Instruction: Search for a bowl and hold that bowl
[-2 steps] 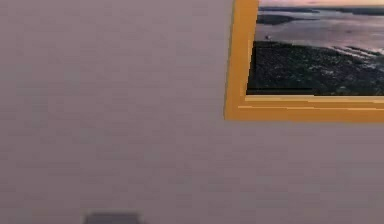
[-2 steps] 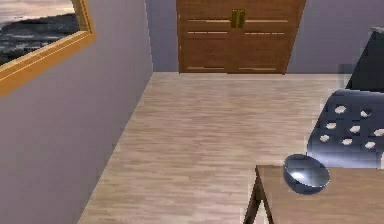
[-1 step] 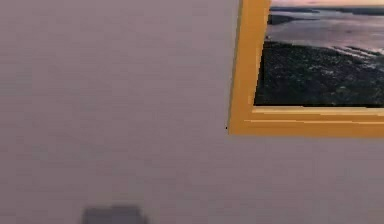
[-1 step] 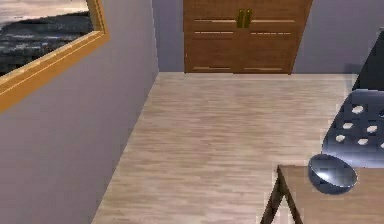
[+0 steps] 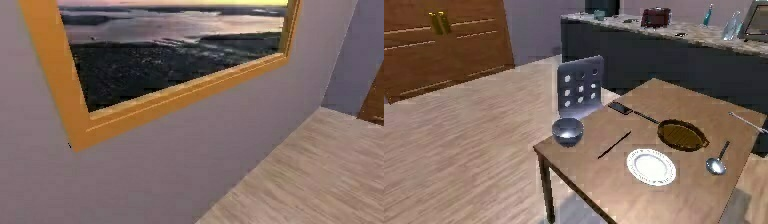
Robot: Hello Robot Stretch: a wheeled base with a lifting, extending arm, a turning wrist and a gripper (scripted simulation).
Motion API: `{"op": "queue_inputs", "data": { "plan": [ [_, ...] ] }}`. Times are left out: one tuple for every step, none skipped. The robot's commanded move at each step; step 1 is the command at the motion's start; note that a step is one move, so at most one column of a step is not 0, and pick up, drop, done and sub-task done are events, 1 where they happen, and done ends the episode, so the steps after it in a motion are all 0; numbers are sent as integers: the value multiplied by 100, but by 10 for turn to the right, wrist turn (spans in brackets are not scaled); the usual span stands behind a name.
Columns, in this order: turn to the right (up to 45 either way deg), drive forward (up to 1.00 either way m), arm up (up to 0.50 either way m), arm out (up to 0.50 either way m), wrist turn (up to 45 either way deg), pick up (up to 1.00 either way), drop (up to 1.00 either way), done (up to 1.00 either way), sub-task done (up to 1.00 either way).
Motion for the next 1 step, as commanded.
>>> {"op": "queue_inputs", "data": {
  "plan": [
    [420,0,0,0,0,0,0,0,0]
  ]
}}
